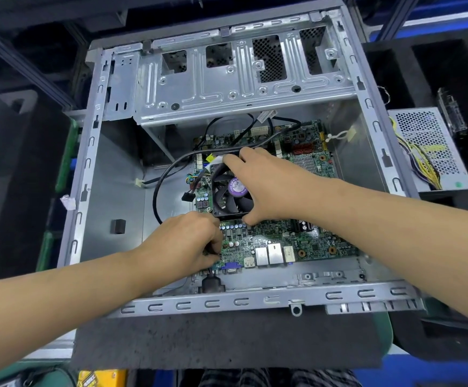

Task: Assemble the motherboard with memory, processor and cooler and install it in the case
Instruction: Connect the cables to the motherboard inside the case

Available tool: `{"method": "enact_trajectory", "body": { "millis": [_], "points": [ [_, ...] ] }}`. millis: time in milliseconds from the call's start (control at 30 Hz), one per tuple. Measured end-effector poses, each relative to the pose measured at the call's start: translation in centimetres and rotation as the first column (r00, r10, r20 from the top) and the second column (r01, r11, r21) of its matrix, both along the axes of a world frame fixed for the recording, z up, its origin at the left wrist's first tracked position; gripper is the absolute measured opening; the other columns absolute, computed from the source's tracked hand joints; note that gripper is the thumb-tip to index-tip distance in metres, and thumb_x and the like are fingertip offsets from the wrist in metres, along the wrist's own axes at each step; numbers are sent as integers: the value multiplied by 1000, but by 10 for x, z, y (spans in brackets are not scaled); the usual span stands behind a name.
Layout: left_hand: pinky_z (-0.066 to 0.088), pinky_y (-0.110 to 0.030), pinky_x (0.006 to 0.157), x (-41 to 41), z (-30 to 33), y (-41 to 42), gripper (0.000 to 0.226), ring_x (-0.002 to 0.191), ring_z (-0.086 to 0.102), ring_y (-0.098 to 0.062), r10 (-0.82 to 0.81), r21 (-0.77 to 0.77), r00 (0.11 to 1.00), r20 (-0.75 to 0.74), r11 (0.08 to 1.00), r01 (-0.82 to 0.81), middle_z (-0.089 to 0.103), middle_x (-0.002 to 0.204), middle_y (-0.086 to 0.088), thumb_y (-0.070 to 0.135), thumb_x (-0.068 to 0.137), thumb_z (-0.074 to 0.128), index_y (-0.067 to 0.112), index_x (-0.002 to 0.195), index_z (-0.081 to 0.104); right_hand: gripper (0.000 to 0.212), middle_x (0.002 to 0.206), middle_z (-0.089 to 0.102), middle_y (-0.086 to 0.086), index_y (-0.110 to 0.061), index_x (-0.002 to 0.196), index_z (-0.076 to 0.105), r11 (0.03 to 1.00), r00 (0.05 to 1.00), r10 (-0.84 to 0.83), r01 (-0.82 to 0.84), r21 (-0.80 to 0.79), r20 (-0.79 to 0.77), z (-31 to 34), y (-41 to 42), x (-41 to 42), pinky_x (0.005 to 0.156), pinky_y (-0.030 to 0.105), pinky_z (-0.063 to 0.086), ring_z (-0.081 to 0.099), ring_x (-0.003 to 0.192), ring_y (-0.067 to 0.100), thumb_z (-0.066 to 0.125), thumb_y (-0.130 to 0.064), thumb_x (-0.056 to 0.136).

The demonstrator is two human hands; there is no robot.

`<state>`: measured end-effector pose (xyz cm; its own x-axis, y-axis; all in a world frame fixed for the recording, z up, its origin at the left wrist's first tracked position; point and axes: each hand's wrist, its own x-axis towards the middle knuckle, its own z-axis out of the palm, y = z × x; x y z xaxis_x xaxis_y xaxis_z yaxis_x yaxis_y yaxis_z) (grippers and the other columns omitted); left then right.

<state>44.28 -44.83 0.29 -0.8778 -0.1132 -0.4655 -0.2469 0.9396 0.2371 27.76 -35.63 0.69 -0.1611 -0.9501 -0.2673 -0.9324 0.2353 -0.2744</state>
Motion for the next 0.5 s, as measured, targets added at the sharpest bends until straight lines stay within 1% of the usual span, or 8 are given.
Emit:
{"method": "enact_trajectory", "body": {
  "millis": [100, 200, 300, 400, 500],
  "points": [
    [47, -29, 68, -1, 0, 0, 3, 82, 53, -6, 10, 11, 1000, 4, 1000, -10, 60, 91, 14, 26, 80, 67, 27, 83, 69, 105, 123, 41, 10, -13, 143, 22, 1000, 1000, 0, 0, -1, -2, 0, 0, 0, 81, 35, 45, 39, 115, 27, 83, -41, 63],
    [48, -30, 68, -1, -1, -1, 1, 76, 46, -3, 33, 46, 999, 2, 998, -33, 60, 88, 14, 26, 80, 70, 26, 80, 70, 105, 124, 41, 10, -12, 143, 22, 1000, 1000, 0, 0, 5, -1, 0, 0, 0, 84, 37, 46, 39, 116, 28, 83, -41, 63],
    [48, -31, 68, -1, -2, -1, 1, 74, 44, -2, 41, 59, 999, -4, 997, -41, 59, 86, 14, 25, 79, 71, 26, 79, 70, 105, 124, 41, 10, -13, 143, 21, 1000, 1000, -1, 1, 9, 0, 0, -1, 0, 85, 37, 46, 38, 117, 27, 83, -41, 63],
    [47, -30, 66, -1, -2, -1, 2, 73, 44, -2, 40, 54, 999, -8, 998, -39, 59, 86, 14, 26, 79, 71, 26, 78, 70, 105, 124, 41, 10, -12, 143, 22, 1000, 1000, -3, 3, 10, 2, 1, -1, 0, 86, 38, 47, 38, 117, 28, 83, -41, 63],
    [43, -27, 63, 0, -4, -2, 3, 73, 44, -2, 37, 54, 999, -9, 998, -37, 58, 85, 15, 26, 79, 72, 26, 77, 69, 105, 124, 41, 10, -12, 143, 22, 1000, 1000, -4, 4, 9, -2, 0, -1, 0, 85, 37, 46, 38, 116, 27, 83, -41, 63]
  ]
}}
